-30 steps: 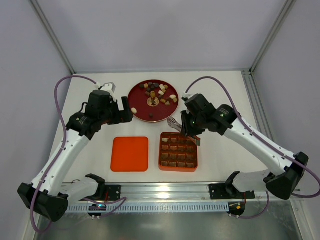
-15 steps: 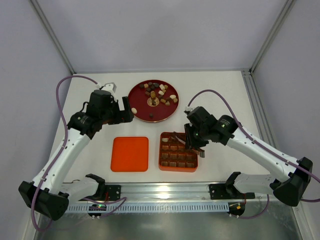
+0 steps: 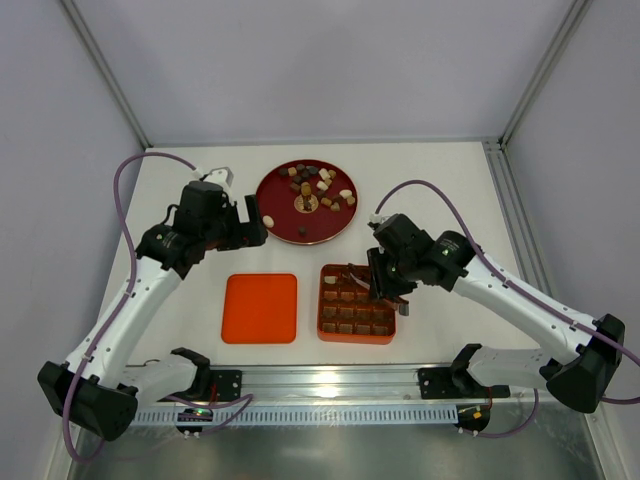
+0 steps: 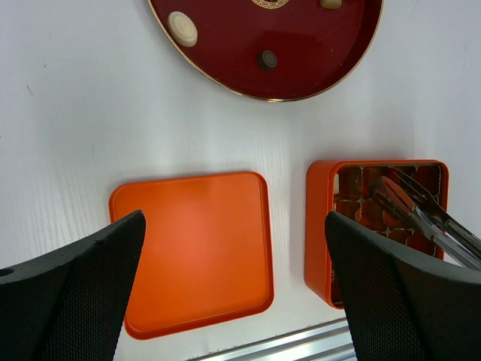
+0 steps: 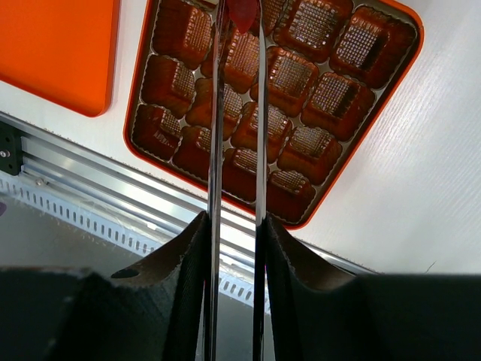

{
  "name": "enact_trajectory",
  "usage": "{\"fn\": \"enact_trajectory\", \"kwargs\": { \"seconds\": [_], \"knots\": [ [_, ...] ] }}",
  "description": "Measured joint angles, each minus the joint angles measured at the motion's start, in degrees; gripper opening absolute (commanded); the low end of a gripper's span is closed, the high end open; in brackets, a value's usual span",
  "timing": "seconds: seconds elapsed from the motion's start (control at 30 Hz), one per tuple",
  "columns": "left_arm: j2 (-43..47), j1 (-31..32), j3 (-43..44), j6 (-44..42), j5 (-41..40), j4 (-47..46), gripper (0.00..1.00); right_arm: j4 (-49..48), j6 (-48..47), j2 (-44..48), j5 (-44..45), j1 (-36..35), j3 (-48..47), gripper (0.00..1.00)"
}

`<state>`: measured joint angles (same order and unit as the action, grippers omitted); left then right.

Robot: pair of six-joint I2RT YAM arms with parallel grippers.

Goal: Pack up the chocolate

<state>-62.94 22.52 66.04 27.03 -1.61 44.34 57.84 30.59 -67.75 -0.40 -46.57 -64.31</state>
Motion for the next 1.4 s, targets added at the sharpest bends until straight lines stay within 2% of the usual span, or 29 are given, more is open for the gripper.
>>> {"fn": "enact_trajectory", "kwargs": {
  "seconds": [0.17, 0.53, 0.7, 0.9, 1.1, 1.4],
  "knots": [
    [0.0, 0.0, -0.1, 0.0, 0.0, 0.0, 1.0, 0.0, 0.0, 0.0, 0.0, 0.0, 0.0, 0.41],
    [0.0, 0.0, -0.2, 0.0, 0.0, 0.0, 1.0, 0.3, -0.2, -0.1, 0.6, 0.0, -0.3, 0.42],
    [0.0, 0.0, -0.2, 0.0, 0.0, 0.0, 1.0, 1.6, -2.0, -2.6, 1.0, 0.6, -5.7, 0.42],
    [0.0, 0.0, -0.2, -0.1, 0.0, 0.1, 1.0, 0.2, -6.7, -10.1, -1.0, 7.7, -14.5, 0.42],
    [0.0, 0.0, 0.2, -0.3, -0.1, 0.3, 1.0, -2.4, -11.0, -23.6, -1.4, 14.8, -25.3, 0.42],
    [-0.1, 0.0, 1.3, -0.7, -0.1, 0.5, 1.0, -3.1, -15.0, -42.1, -2.2, 16.9, -40.1, 0.42]
  ]
}}
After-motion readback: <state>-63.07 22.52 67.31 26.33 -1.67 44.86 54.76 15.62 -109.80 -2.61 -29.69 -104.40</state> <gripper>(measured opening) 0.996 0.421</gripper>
